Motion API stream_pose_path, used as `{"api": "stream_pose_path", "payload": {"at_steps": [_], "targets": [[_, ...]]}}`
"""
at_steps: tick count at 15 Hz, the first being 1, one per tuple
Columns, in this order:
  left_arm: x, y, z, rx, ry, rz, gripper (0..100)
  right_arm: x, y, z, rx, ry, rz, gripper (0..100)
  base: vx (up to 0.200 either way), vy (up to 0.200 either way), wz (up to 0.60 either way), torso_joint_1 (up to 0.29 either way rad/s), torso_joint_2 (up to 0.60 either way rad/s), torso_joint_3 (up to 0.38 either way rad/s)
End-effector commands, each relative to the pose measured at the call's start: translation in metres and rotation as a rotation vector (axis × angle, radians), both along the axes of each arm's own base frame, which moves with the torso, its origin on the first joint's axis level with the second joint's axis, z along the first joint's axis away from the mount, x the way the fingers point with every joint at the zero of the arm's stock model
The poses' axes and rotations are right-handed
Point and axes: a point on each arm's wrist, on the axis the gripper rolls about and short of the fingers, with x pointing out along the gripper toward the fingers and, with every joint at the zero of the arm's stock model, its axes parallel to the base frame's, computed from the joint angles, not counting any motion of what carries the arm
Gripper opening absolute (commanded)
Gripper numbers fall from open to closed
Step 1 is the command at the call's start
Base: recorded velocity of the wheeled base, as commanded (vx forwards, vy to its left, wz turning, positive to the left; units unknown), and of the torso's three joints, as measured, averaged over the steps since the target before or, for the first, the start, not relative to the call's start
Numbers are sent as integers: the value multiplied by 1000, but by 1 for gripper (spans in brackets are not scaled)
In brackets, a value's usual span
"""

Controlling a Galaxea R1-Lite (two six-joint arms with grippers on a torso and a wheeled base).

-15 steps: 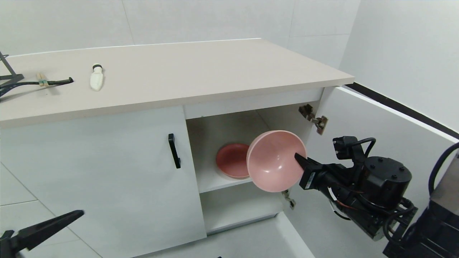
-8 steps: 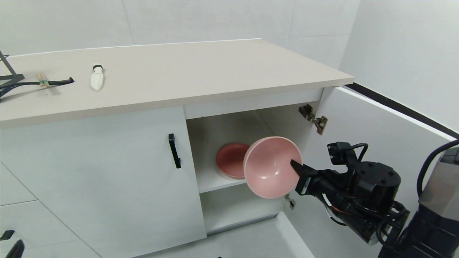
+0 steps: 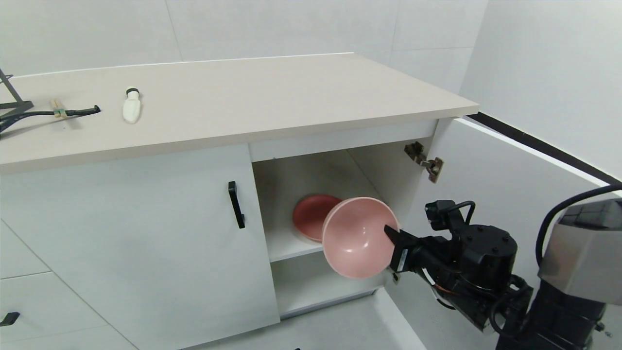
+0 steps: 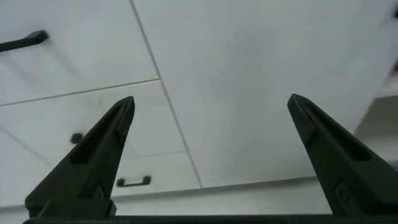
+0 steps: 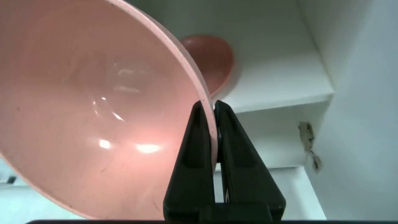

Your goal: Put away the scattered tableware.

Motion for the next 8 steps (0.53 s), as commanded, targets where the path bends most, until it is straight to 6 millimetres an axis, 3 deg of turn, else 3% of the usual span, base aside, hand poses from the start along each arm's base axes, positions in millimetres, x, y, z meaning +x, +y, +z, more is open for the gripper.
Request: {"api": "stream_pose_path", "payload": {"at_steps": [1,4,8], "targets": [[0,-4,-2,-57,22,-180,100,21,13,-8,-34,-50,7,0,0,0,0,0,0,0],[-1,-6,-1,-119,40,-270,100,38,18,-9,-11,-81,-1,0,0,0,0,0,0,0],[-4,-7,-4,-108,-9,-228,100,65,16,-10,1,-76,37,0,0,0,0,0,0,0]]}}
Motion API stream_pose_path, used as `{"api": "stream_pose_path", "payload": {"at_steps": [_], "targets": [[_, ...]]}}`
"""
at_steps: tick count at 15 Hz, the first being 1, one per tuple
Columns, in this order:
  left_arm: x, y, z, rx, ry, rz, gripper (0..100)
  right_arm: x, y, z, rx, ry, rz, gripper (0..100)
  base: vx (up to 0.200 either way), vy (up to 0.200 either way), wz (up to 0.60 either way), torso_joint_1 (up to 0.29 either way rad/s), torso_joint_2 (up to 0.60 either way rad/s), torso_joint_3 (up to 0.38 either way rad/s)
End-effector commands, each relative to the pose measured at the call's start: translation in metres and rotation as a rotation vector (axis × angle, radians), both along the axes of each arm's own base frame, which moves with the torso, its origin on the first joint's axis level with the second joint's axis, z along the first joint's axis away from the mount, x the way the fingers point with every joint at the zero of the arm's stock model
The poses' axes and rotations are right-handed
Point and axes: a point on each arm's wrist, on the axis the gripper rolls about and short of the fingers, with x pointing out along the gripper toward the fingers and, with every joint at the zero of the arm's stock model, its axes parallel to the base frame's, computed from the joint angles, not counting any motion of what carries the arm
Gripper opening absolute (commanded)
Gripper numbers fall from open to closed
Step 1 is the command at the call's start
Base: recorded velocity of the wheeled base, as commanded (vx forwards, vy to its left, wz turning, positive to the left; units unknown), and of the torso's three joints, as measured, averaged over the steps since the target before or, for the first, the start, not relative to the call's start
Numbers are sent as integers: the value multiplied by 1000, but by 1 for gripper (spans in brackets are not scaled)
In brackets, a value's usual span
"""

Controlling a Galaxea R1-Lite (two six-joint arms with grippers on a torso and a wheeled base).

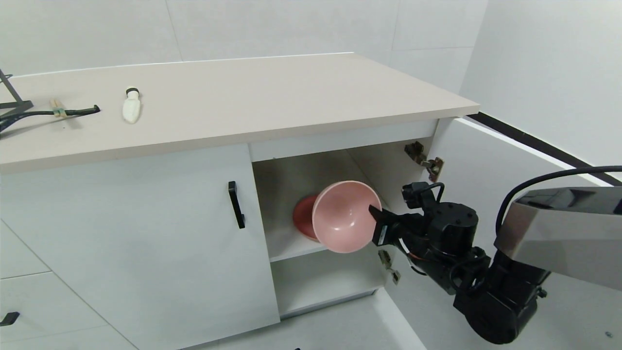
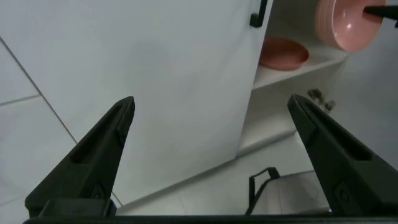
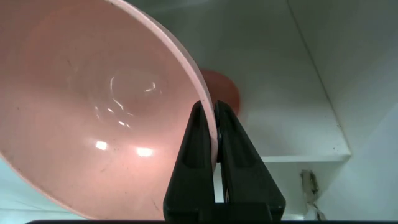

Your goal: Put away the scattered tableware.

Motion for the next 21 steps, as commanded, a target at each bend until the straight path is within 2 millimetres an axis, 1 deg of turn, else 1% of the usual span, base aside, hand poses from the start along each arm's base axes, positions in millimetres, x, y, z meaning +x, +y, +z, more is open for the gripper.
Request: {"api": "stream_pose_path", "payload": {"at_steps": [1,2,3,5,6,8,10,12,13,14,17,20,21], "targets": [[-1,0,-1,4,-6,12,100,18,3,2,3,0,-7,0,0,0,0,0,0,0],[0,0,-1,6,0,10,100,20,4,4,0,5,-7,0,0,0,0,0,0,0],[-1,0,-1,6,-9,16,100,27,9,6,-7,15,-7,0,0,0,0,0,0,0],[-1,0,-1,-5,-14,24,100,24,12,0,-14,26,1,0,0,0,0,0,0,0],[-1,0,-2,7,-15,59,100,24,15,-3,-16,26,6,0,0,0,0,0,0,0],[-2,2,-1,-5,-29,105,100,25,15,-2,-19,25,6,0,0,0,0,0,0,0],[-2,4,-1,-16,-29,215,100,28,16,-2,-62,16,13,0,0,0,0,0,0,0],[-2,3,-6,-40,34,139,100,35,20,3,-76,4,16,0,0,0,0,0,0,0],[-2,3,-6,-39,27,132,100,36,22,4,-77,5,18,0,0,0,0,0,0,0],[-2,2,-6,-39,16,124,100,42,24,7,-78,7,13,0,0,0,0,0,0,0],[-3,2,-6,-41,15,125,100,51,28,9,-88,24,16,0,0,0,0,0,0,0],[-3,2,-6,-46,14,125,100,69,31,-4,-112,69,5,0,0,0,0,0,0,0],[-3,2,-6,-46,14,125,100,71,33,-6,-118,78,7,0,0,0,0,0,0,0]]}}
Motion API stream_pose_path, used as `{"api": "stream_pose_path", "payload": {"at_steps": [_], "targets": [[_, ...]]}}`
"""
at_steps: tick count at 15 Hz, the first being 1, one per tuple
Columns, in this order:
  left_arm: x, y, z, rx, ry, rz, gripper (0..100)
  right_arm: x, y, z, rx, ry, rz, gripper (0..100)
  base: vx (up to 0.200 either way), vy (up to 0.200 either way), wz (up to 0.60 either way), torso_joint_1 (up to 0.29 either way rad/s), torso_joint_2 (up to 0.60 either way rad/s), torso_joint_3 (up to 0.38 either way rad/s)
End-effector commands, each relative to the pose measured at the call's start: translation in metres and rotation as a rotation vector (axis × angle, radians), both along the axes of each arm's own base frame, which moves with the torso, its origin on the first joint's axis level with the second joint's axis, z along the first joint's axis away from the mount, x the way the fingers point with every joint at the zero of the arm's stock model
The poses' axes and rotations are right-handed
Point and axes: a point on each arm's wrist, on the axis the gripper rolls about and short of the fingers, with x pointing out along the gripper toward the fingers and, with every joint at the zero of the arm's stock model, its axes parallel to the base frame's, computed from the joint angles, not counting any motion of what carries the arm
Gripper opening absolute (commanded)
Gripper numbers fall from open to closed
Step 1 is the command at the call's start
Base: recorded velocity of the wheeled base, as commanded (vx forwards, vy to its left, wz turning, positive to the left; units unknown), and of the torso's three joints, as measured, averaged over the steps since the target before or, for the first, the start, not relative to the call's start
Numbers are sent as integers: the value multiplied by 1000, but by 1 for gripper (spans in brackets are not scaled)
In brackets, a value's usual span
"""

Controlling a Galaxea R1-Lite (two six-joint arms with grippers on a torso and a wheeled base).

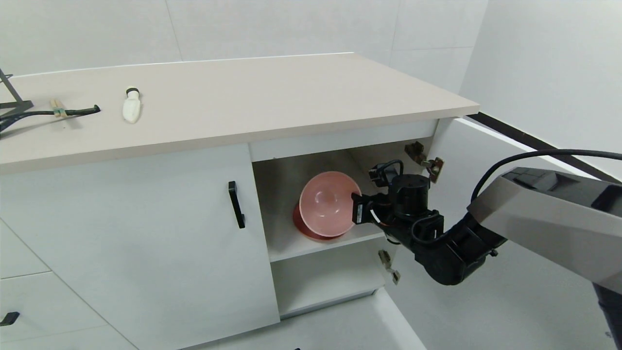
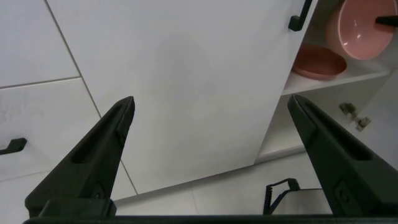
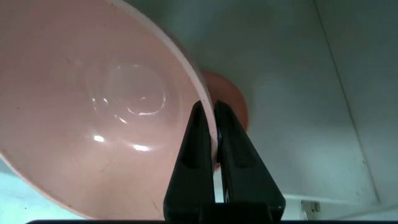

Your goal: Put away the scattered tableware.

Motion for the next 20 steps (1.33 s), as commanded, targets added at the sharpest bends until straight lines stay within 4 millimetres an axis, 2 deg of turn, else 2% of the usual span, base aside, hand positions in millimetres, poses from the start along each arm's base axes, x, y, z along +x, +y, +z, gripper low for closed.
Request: {"api": "stream_pose_path", "payload": {"at_steps": [1,4,8,20], "targets": [[0,0,0,-1,3,2,100,13,5,-10,6,5,-7,0,0,0,0,0,0,0],[0,0,0,-4,2,3,100,17,6,-26,-2,27,-10,0,0,0,0,0,0,0],[0,0,0,-13,-1,8,100,21,9,-37,-4,36,-13,0,0,0,0,0,0,0],[0,0,0,-15,-1,9,100,37,8,-54,-14,26,-33,0,0,0,0,0,0,0]]}}
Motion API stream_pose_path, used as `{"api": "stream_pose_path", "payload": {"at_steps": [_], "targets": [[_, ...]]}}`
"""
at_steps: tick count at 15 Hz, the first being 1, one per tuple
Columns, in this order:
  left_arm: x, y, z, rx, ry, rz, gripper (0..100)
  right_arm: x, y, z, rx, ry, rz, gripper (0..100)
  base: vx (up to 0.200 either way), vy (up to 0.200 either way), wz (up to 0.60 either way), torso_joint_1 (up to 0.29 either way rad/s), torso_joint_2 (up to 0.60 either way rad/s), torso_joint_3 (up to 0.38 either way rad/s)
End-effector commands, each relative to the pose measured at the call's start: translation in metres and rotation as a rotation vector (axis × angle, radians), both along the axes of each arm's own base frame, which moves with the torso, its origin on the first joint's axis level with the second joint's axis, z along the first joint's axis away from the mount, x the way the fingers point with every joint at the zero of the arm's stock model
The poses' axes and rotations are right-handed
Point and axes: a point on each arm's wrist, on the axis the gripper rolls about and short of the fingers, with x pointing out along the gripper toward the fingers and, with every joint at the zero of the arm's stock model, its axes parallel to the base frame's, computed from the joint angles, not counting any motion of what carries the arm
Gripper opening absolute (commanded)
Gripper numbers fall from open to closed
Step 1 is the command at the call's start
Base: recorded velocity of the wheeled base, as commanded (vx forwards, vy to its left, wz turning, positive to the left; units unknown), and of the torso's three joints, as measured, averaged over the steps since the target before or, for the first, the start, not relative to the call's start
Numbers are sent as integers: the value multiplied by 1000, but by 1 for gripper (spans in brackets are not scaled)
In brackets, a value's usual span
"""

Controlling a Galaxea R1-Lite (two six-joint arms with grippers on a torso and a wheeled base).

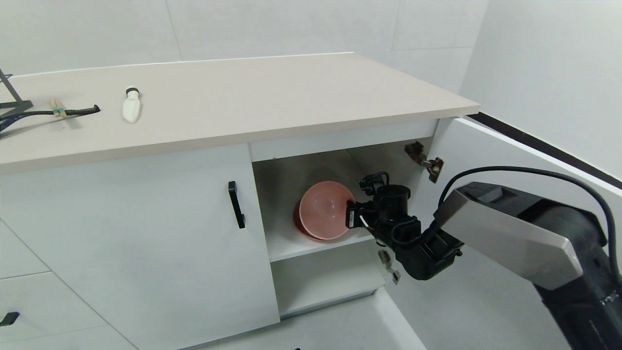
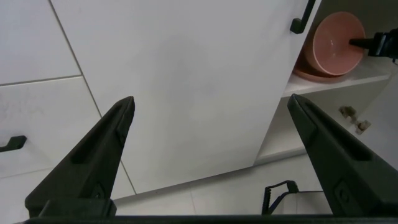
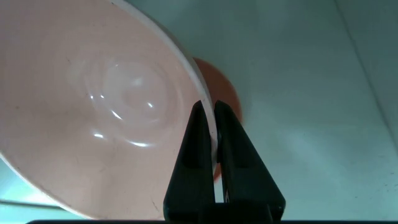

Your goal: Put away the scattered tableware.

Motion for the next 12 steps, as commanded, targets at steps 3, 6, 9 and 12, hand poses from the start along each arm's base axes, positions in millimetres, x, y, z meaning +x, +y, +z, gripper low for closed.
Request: {"api": "stream_pose_path", "payload": {"at_steps": [3,6,9,12], "targets": [[0,0,0,-1,3,1,100,2,0,-9,2,-11,1,0,0,0,0,0,0,0],[0,0,0,-1,1,1,100,2,2,-10,5,-16,2,0,0,0,0,0,0,0],[0,0,0,-1,1,1,100,2,1,-11,-15,-18,8,0,0,0,0,0,0,0],[0,0,0,-2,1,1,100,1,1,-11,-27,-21,11,0,0,0,0,0,0,0]]}}
